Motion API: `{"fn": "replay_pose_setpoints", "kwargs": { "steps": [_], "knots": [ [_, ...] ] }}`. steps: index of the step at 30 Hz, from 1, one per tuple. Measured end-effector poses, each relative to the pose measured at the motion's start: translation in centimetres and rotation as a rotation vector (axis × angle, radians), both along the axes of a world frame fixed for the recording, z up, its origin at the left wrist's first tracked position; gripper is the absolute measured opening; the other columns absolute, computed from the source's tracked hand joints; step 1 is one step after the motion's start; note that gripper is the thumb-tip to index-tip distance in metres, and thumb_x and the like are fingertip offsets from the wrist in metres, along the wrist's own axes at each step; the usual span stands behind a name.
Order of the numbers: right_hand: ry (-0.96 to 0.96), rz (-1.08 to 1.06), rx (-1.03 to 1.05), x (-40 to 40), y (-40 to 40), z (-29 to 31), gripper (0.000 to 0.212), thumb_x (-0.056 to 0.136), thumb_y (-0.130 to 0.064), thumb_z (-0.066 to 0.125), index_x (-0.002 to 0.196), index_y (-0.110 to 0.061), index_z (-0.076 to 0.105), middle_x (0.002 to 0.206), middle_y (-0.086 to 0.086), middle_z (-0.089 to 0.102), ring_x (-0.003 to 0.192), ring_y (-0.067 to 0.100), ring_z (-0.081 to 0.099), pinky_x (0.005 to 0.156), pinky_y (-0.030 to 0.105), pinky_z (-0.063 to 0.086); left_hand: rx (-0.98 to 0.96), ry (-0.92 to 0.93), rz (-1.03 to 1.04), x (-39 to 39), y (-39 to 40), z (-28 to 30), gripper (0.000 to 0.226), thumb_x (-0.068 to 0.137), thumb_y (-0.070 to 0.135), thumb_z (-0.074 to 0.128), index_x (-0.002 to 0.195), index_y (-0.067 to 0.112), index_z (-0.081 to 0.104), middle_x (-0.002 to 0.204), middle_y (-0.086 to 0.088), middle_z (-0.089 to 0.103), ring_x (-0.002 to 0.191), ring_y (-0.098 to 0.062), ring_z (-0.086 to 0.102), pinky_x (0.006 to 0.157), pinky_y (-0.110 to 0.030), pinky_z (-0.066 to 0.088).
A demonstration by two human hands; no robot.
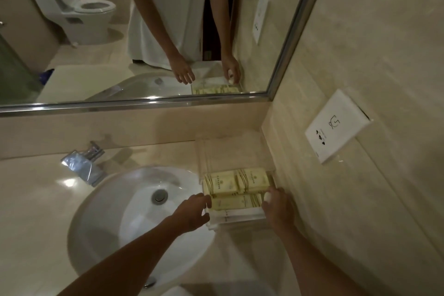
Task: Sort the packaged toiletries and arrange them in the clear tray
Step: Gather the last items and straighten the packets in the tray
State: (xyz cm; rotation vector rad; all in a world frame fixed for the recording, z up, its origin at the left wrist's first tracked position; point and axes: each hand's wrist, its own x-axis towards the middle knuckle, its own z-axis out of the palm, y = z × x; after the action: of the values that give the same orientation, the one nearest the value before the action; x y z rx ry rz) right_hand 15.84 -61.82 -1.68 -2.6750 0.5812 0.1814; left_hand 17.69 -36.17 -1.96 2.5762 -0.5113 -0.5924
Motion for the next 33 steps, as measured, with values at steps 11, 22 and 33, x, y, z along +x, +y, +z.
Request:
{"fn": "replay_pose_setpoints", "kwargs": {
  "steps": [11, 22, 33],
  "knots": [
    [-0.011, 0.106, -0.151, 0.4, -1.0, -2.4, 0.032, 0.080, -0.017, 0.069, 0.111, -0.019, 0.061, 0.111, 0.003, 0.065, 0.103, 0.021, 0.059, 0.084, 0.032, 0.050, 0.019, 0.088, -0.051, 0.9, -1.7, -1.3, 0.030, 0.089, 0.020, 0.054, 0.119, 0.016, 0.056, 0.127, -0.003, 0.056, 0.116, -0.019, 0.049, 0.096, -0.029, 0.044],
    [0.007, 0.105, -0.166, 0.5, -1.1, -2.9, 0.031, 0.083, -0.022, 0.068, 0.113, -0.018, 0.063, 0.107, 0.003, 0.068, 0.098, 0.021, 0.064, 0.083, 0.031, 0.053, 0.002, 0.124, -0.037, 0.8, -2.4, -1.6, 0.034, 0.092, 0.019, 0.053, 0.126, 0.013, 0.054, 0.134, -0.006, 0.053, 0.123, -0.021, 0.048, 0.101, -0.030, 0.043],
    [-0.022, 0.117, -0.096, 0.4, -0.9, -3.6, 0.029, 0.081, -0.023, 0.069, 0.109, -0.017, 0.063, 0.113, 0.004, 0.064, 0.102, 0.023, 0.061, 0.086, 0.034, 0.050, 0.025, 0.158, -0.039, 1.2, -1.9, -1.5, 0.023, 0.086, 0.023, 0.058, 0.109, 0.017, 0.061, 0.120, -0.005, 0.061, 0.105, -0.019, 0.057, 0.090, -0.033, 0.050]
  ]
}}
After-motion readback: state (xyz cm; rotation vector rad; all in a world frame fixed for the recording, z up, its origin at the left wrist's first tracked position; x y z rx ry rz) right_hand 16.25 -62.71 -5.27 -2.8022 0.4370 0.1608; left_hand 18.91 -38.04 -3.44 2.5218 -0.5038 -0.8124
